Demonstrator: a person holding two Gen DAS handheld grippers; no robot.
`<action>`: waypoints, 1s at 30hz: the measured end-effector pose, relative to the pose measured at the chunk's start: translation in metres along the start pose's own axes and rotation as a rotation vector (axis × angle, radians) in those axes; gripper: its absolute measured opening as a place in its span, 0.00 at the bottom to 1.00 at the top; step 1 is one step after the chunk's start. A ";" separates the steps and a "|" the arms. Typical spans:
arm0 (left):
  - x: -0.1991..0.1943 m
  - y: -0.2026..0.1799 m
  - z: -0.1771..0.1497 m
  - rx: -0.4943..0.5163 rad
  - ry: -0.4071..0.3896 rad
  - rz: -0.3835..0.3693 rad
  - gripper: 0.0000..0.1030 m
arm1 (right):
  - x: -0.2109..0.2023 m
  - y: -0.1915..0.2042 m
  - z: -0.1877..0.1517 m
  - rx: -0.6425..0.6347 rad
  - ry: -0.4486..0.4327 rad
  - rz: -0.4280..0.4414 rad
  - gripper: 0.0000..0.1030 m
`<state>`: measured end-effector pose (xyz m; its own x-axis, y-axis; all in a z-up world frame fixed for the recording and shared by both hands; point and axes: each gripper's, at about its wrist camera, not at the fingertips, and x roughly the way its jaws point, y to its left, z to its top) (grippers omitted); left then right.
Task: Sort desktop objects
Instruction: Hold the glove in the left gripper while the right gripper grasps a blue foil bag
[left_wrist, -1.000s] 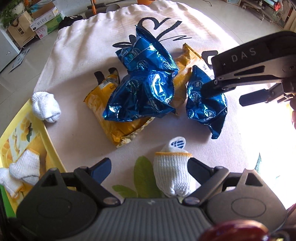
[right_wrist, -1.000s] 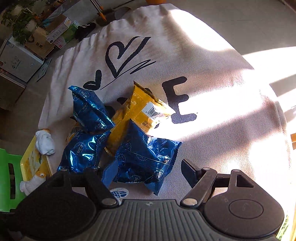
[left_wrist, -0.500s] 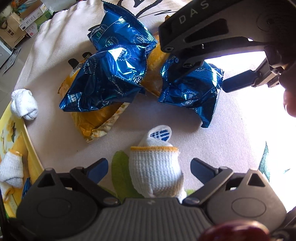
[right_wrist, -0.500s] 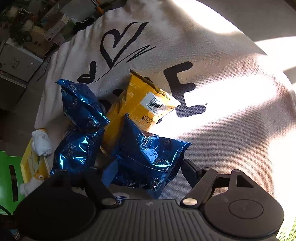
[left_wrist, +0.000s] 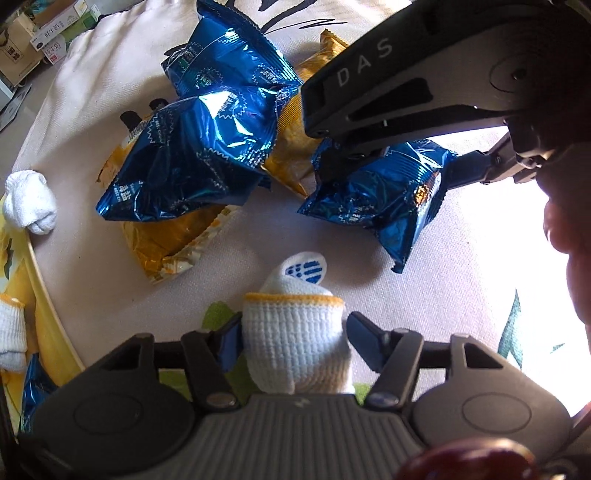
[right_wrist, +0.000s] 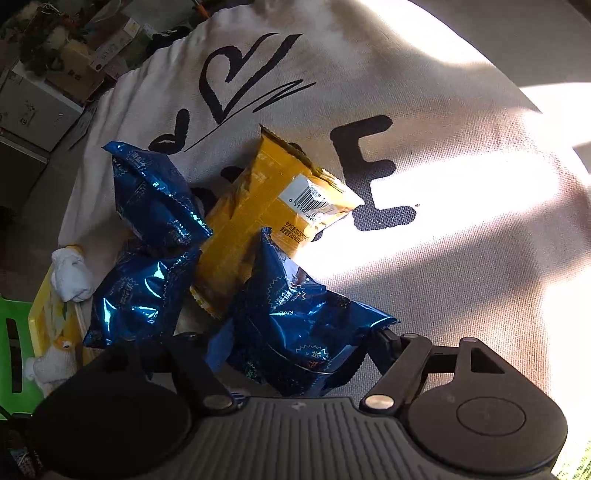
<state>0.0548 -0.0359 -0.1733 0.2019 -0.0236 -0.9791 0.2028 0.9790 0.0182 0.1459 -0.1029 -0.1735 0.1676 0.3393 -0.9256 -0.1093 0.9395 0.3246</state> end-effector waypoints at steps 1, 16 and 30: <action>-0.001 0.001 0.000 -0.002 -0.004 0.005 0.54 | -0.001 0.000 0.000 0.001 -0.002 0.002 0.70; -0.019 0.010 -0.010 -0.019 -0.046 0.023 0.52 | -0.025 -0.013 0.000 0.042 -0.040 -0.012 0.69; -0.014 -0.001 0.002 -0.008 -0.023 0.024 0.59 | -0.015 -0.020 0.001 0.079 -0.020 -0.028 0.70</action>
<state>0.0532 -0.0371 -0.1589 0.2291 -0.0048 -0.9734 0.1897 0.9810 0.0398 0.1466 -0.1265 -0.1653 0.1895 0.3127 -0.9308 -0.0263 0.9492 0.3136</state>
